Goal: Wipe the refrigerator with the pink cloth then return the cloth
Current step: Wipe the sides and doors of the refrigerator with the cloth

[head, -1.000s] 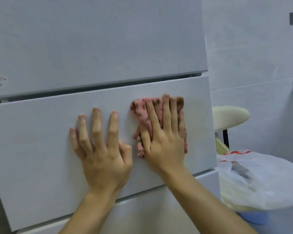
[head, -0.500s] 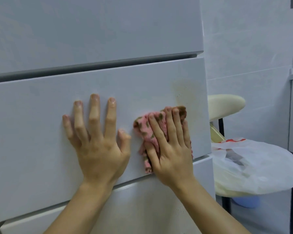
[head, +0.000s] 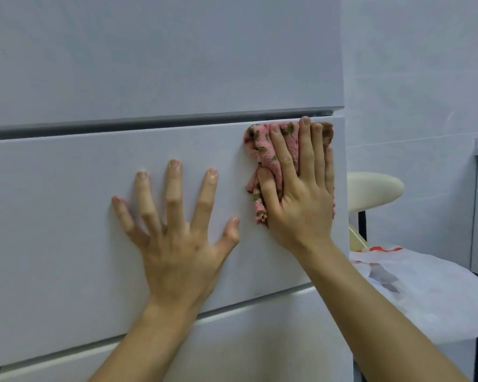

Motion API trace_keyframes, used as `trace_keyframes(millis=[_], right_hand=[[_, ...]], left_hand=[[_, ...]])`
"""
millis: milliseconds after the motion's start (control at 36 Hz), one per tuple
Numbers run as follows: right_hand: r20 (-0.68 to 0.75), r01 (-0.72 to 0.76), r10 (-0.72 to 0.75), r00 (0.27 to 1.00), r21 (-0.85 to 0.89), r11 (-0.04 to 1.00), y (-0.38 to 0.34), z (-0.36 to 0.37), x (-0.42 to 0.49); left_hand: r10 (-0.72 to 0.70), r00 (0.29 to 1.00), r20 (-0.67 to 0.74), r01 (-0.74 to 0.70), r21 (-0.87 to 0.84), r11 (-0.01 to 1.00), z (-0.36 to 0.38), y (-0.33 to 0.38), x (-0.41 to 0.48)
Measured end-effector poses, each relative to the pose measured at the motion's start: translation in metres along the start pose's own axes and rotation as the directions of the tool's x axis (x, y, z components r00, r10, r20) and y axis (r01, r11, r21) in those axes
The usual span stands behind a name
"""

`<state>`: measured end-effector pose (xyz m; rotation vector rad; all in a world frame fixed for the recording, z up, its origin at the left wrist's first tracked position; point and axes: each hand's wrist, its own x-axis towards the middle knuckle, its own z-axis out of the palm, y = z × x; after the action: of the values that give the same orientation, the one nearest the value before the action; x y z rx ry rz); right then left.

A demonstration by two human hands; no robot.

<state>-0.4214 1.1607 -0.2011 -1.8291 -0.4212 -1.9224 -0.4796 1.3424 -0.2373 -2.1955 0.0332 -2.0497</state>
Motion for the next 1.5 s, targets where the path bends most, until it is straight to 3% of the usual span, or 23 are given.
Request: trace_keyframes(millis=[167, 417, 556, 806, 972, 1194, 1306, 1500], right_hand=[[0.011, -0.009, 0.009, 1.000, 0.005, 1.000, 0.003, -0.004, -0.040], [0.151, 0.072, -0.077, 0.985, 0.038, 0.997, 0.022, -0.018, -0.090], [0.175, 0.119, -0.124, 0.977, 0.043, 0.992, 0.028, -0.020, -0.066], [0.099, 0.055, -0.058, 0.993, 0.030, 0.998, 0.029, -0.011, 0.003], [0.076, -0.008, 0.006, 0.997, 0.023, 1.000, 0.028, -0.011, -0.039], [0.192, 0.007, -0.014, 0.981, 0.039, 0.999, 0.043, -0.025, -0.105], [0.183, 0.067, -0.073, 0.980, 0.038, 0.997, 0.047, -0.026, -0.079], [0.084, -0.106, 0.102, 0.991, 0.044, 0.993, 0.048, -0.008, 0.039]], left_hand=[[-0.014, 1.000, -0.013, 0.014, -0.039, 0.999, 0.001, 0.002, 0.000], [-0.042, 0.999, -0.003, 0.042, -0.030, 0.999, 0.002, 0.006, -0.004], [-0.048, 0.999, -0.018, 0.047, -0.045, 0.998, 0.004, 0.006, -0.001], [-0.093, 0.995, -0.032, 0.089, -0.111, 0.990, 0.004, 0.017, 0.002], [-0.101, 0.994, -0.036, 0.096, -0.116, 0.989, 0.004, 0.019, 0.002], [-0.094, 0.995, -0.023, 0.091, -0.098, 0.991, 0.004, 0.019, 0.000], [-0.085, 0.996, -0.021, 0.083, -0.090, 0.993, 0.004, 0.018, 0.000], [-0.044, 0.999, -0.007, 0.043, -0.045, 0.998, 0.005, 0.015, -0.001]])
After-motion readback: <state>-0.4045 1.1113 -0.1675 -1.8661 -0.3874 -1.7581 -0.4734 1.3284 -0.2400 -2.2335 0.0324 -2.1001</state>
